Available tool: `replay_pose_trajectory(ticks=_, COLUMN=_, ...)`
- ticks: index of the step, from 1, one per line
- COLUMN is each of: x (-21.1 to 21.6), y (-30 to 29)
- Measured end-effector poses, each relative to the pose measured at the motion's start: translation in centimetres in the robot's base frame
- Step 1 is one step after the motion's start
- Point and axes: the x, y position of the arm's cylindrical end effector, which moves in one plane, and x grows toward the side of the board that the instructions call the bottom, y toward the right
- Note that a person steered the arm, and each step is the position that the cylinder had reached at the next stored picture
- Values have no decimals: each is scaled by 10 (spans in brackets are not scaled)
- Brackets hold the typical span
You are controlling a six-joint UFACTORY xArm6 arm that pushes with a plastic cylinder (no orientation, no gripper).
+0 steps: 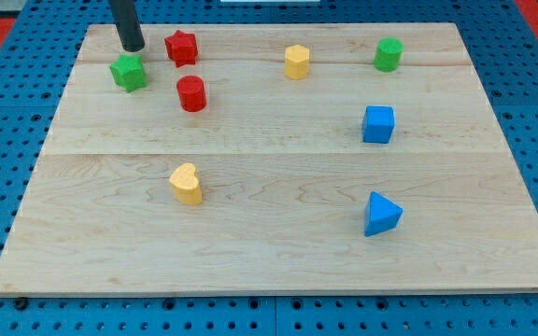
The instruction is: Move the red star diagonally right to the red circle
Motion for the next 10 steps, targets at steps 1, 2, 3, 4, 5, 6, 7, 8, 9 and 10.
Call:
replay_pose_trajectory(ticks=1, x=-6, y=-8)
replay_pose_trajectory(ticks=2, x=-6, y=-8)
replay_pose_trajectory(ticks=3, x=-7, y=7)
replay_pose_trajectory(ticks=4, x=-8, y=26)
replay_pose_trajectory(ticks=5, x=-4, y=80)
replay_pose_trajectory(ticks=6, x=-5, y=84)
replay_pose_trajectory(ticks=7, x=-6, y=85)
replay_pose_trajectory(ticks=8, x=-6, y=94)
replay_pose_trajectory(ticks=9, x=-3, y=95)
replay_pose_trajectory(ticks=10, x=17, y=111)
